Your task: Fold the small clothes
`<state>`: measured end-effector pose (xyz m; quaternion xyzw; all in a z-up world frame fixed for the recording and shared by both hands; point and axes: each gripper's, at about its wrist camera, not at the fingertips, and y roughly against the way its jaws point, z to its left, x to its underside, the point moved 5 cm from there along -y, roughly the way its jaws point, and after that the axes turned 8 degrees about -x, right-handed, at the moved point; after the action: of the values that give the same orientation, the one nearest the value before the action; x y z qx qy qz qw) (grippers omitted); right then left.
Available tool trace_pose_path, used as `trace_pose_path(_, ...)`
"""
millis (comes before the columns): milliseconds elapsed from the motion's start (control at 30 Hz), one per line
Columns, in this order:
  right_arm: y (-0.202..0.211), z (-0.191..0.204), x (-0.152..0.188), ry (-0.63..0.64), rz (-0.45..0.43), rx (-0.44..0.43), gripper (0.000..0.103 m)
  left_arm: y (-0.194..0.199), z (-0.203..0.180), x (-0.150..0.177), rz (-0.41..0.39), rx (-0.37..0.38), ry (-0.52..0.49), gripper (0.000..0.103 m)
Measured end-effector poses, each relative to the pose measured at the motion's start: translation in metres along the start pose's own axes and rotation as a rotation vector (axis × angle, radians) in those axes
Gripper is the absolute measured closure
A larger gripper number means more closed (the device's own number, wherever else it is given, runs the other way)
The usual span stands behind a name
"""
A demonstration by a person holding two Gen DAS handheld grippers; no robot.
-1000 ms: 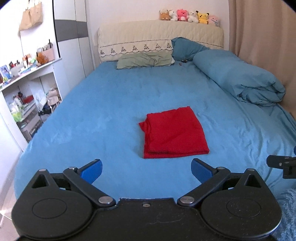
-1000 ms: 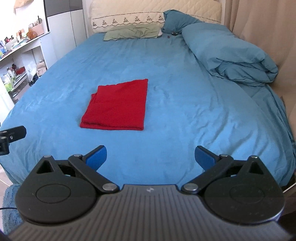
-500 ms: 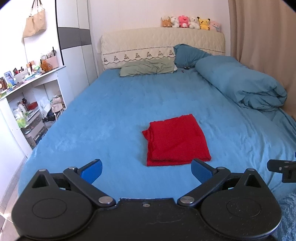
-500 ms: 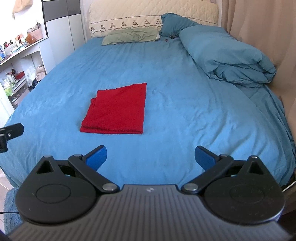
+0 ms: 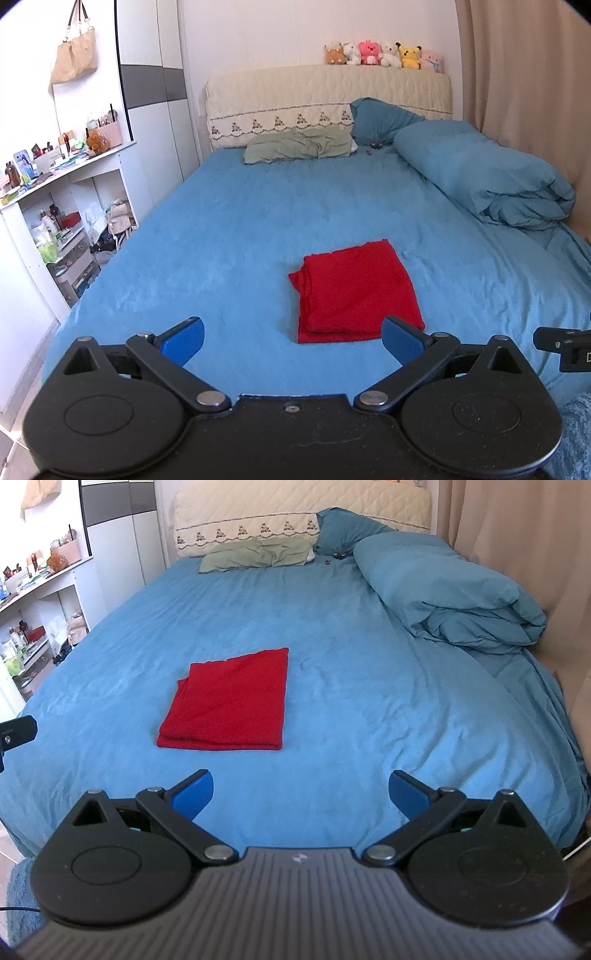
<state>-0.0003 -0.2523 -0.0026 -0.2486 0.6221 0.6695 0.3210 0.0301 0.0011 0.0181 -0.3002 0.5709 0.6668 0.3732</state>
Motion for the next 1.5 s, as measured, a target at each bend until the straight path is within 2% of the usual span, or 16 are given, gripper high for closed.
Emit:
trace_pose_path(1267, 0.001, 0.008, -0.001, -0.017, -0.008, 0.006, 0.000, 0.000, -0.008, -0.005, -0.004, 0.023, 0.005, 0.000)
trace_pose_path(1500, 0.001, 0.007, -0.001, -0.021, -0.008, 0.008, 0.000, -0.001, -0.011, -0.003, -0.023, -0.021, -0.022, 0.000)
